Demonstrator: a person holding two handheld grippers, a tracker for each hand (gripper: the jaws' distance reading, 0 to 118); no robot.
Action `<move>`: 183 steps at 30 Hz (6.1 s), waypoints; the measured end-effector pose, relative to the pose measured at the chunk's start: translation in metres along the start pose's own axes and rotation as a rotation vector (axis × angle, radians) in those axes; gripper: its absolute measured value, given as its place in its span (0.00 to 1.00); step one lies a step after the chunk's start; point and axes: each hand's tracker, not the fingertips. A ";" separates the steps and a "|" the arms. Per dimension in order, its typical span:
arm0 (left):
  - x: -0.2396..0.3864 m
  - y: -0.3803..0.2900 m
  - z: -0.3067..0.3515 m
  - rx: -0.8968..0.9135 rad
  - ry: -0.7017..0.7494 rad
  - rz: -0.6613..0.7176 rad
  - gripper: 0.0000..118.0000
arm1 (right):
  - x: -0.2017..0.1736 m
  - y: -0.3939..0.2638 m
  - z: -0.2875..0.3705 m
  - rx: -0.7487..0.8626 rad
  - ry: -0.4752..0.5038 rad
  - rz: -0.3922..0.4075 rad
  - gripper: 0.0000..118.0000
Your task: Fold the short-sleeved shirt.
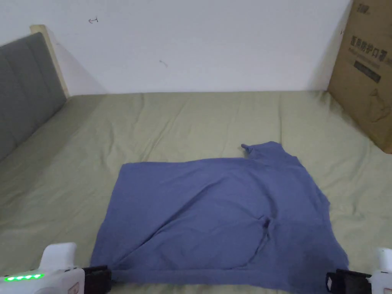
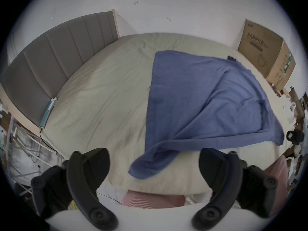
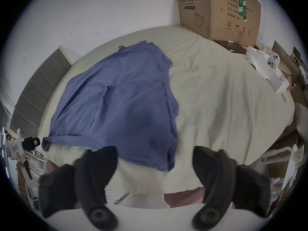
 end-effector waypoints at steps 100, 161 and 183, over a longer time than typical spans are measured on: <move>-0.002 0.069 -0.105 -0.138 -0.040 0.149 0.05 | 0.015 0.058 -0.078 -0.052 0.000 -0.127 0.76; 0.048 0.148 -0.077 0.015 -0.113 -0.007 0.00 | 0.030 0.213 -0.125 0.066 0.007 -0.077 0.29; 0.019 0.203 -0.160 -0.040 -0.076 0.072 0.42 | 0.013 0.256 -0.211 -0.078 -0.113 0.045 0.00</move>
